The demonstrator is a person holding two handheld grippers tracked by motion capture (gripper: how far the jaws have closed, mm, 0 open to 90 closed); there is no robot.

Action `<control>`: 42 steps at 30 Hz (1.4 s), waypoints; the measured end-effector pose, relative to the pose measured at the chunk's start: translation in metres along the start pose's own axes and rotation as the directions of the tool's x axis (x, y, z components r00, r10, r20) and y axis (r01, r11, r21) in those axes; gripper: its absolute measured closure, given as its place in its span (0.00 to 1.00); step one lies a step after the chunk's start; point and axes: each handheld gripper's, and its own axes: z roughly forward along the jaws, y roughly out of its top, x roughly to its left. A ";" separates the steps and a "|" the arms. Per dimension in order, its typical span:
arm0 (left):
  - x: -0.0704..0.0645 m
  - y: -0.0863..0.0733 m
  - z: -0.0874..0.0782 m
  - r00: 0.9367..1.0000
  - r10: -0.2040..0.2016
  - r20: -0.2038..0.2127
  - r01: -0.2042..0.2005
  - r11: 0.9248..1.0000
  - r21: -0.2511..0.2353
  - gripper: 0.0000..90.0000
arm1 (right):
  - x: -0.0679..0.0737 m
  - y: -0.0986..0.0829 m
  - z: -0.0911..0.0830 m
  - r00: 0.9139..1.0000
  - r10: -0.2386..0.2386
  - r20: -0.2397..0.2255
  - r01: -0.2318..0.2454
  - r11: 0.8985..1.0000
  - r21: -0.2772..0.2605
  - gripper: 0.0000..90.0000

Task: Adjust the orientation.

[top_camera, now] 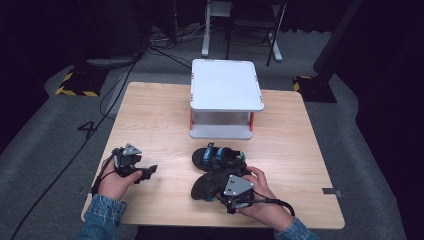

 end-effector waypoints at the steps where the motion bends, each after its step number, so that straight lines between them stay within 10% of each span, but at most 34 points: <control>1: 0.000 0.000 0.000 1.000 0.001 0.001 -0.001 1.000 0.002 0.29 | 0.000 0.000 0.001 1.000 0.004 0.010 -0.004 1.000 0.002 0.10; 11: 0.001 -0.001 0.000 1.000 -0.009 0.006 0.009 1.000 -0.002 0.29 | -0.006 0.005 -0.003 0.997 -0.070 0.018 0.070 0.998 0.005 0.33; 15: 0.001 -0.001 0.000 1.000 -0.007 0.002 0.007 1.000 -0.003 0.29 | -0.004 0.011 -0.011 0.991 -0.134 0.026 0.134 0.991 0.003 0.66; 22: 0.003 -0.001 -0.001 1.000 -0.013 0.002 0.013 1.000 -0.008 0.29 | -0.015 0.010 -0.026 0.999 -0.015 -0.032 0.014 0.999 -0.040 0.71; 29: 0.003 0.002 0.003 1.000 -0.012 0.010 0.012 1.000 -0.006 0.29 | -0.039 0.002 -0.056 0.988 0.157 -0.006 -0.156 0.981 -0.113 0.71; 34: 0.002 0.005 0.006 1.000 -0.008 0.014 0.008 1.000 -0.009 0.29 | -0.056 -0.014 -0.071 0.944 0.329 0.015 -0.325 0.939 -0.115 0.71; 35: 0.001 0.007 0.007 1.000 -0.008 0.021 0.008 1.000 -0.006 0.29 | -0.067 -0.025 -0.079 0.901 0.433 0.026 -0.427 0.896 -0.122 0.72; 38: 0.000 0.009 0.010 1.000 -0.005 0.023 0.005 1.000 -0.005 0.29 | -0.074 -0.035 -0.086 0.858 0.513 0.008 -0.508 0.852 -0.127 0.72; 42: -0.001 0.012 0.012 1.000 0.002 0.028 -0.002 1.000 -0.006 0.29 | -0.079 -0.043 -0.095 0.840 0.541 0.034 -0.535 0.838 -0.110 0.72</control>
